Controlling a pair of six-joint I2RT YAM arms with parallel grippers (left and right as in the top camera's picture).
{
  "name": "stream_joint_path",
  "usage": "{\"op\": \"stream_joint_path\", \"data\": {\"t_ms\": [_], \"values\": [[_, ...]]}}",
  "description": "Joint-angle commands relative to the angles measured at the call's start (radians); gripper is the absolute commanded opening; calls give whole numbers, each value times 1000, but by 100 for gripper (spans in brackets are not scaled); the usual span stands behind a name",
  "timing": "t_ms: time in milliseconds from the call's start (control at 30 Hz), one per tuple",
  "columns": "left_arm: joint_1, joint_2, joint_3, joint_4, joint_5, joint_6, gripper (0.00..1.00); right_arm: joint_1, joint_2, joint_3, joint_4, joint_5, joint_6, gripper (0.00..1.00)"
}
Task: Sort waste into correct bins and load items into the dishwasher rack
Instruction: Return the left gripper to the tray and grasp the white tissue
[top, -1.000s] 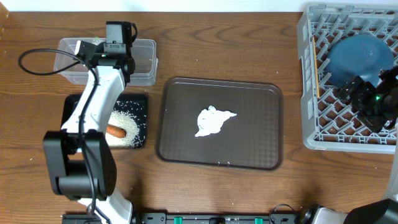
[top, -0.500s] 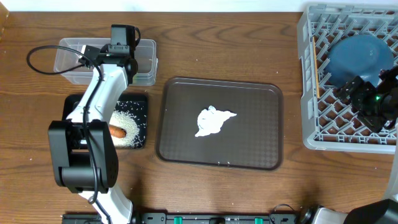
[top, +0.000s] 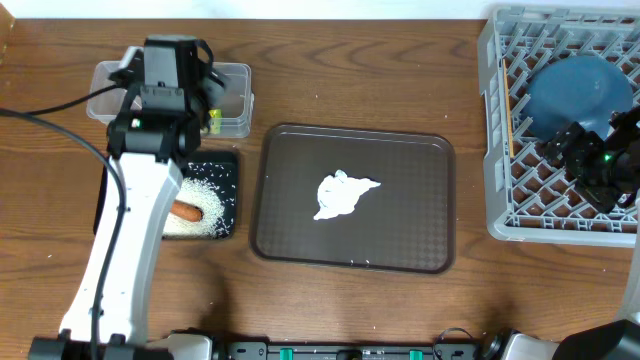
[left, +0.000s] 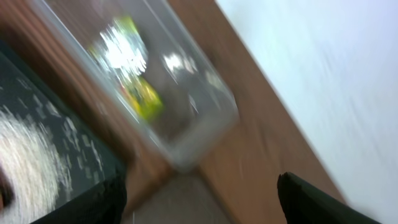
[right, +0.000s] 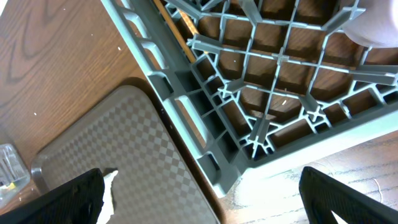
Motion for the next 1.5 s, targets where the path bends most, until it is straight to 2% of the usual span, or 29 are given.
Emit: {"op": "stream_joint_path", "data": {"t_ms": [0, 133, 367, 700, 900, 967, 1033, 1100, 1133, 1333, 1467], "values": [[-65, 43, -4, -89, 238, 101, 81, -9, -6, 5, -1, -3, -18, 99], [-191, 111, -23, -211, 239, 212, 81, -9, -6, 5, -1, -3, -18, 99], [-377, 280, -69, -207, 234, 351, 81, -9, -6, 5, 0, -3, -18, 99], [-412, 469, -69, -122, 207, 407, 78, -9, -6, 5, -1, -3, -18, 99], [-419, 543, -69, -91, 270, 407, 63, -9, -6, 5, -1, -3, -18, 99], [-425, 563, -69, -76, 269, 407, 53, -9, -6, 5, -1, -3, -18, 99], [-430, 571, -69, -63, 269, 406, 38, -9, -6, 5, -1, -3, -18, 99], [-429, 571, -68, -50, 269, 406, 14, -9, -6, 5, -1, -3, -18, 99], [-429, 568, -63, -51, 270, 406, 7, -9, -6, 5, -1, -3, -18, 99], [-394, 496, -19, -50, 271, 406, 6, -9, -6, 5, -1, -3, -18, 99], [-315, 377, -9, 35, 257, 372, 6, -9, -6, 5, -1, -3, -18, 99]]}}
